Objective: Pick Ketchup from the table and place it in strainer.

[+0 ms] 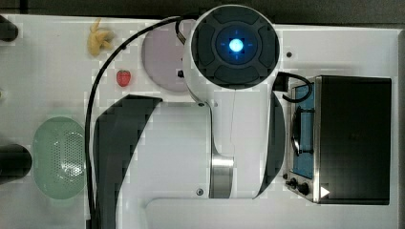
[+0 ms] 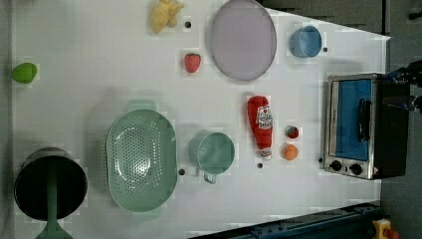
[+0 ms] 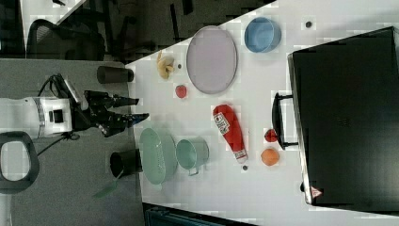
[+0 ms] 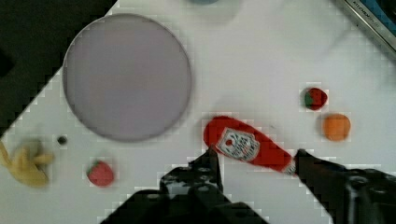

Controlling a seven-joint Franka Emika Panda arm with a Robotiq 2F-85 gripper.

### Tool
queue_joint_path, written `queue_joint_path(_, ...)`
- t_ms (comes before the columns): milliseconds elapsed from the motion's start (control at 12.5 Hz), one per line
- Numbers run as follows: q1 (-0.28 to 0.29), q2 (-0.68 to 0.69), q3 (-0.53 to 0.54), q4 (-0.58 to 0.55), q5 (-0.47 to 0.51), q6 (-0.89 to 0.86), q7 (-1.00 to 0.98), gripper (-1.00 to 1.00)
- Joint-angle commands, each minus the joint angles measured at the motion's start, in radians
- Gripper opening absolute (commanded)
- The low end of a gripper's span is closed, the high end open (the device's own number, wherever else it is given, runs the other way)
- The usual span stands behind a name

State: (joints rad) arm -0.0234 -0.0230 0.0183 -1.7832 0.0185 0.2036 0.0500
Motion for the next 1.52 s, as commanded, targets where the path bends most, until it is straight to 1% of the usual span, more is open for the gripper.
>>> queue_joint_path(80, -0.106, -0.198, 0.047, -0.111, 0.011, -0.125, -0.082, 0.59)
queue_joint_path(240, -0.105, -0.19, 0.051, -0.118, 0.011, -0.121, -0.085, 0.99)
queue_joint_path(560, -0.102, -0.122, 0.081, -0.171, 0.011, -0.109, -0.132, 1.0)
queue_joint_path(720, -0.098, -0.073, 0.101, -0.22, 0.011, -0.056, -0.23, 1.0)
queue_joint_path(880, -0.097, -0.033, 0.116, -0.292, 0.011, 0.06, -0.395, 1.0)
queue_joint_path(1280, -0.091, 0.05, 0.126, -0.472, 0.011, 0.425, -0.844, 1.0)
queue_joint_path(1440, -0.091, 0.082, 0.13, -0.531, 0.011, 0.548, -0.968, 1.0)
queue_joint_path(1520, -0.091, 0.099, 0.13, -0.559, 0.011, 0.607, -0.985, 1.0)
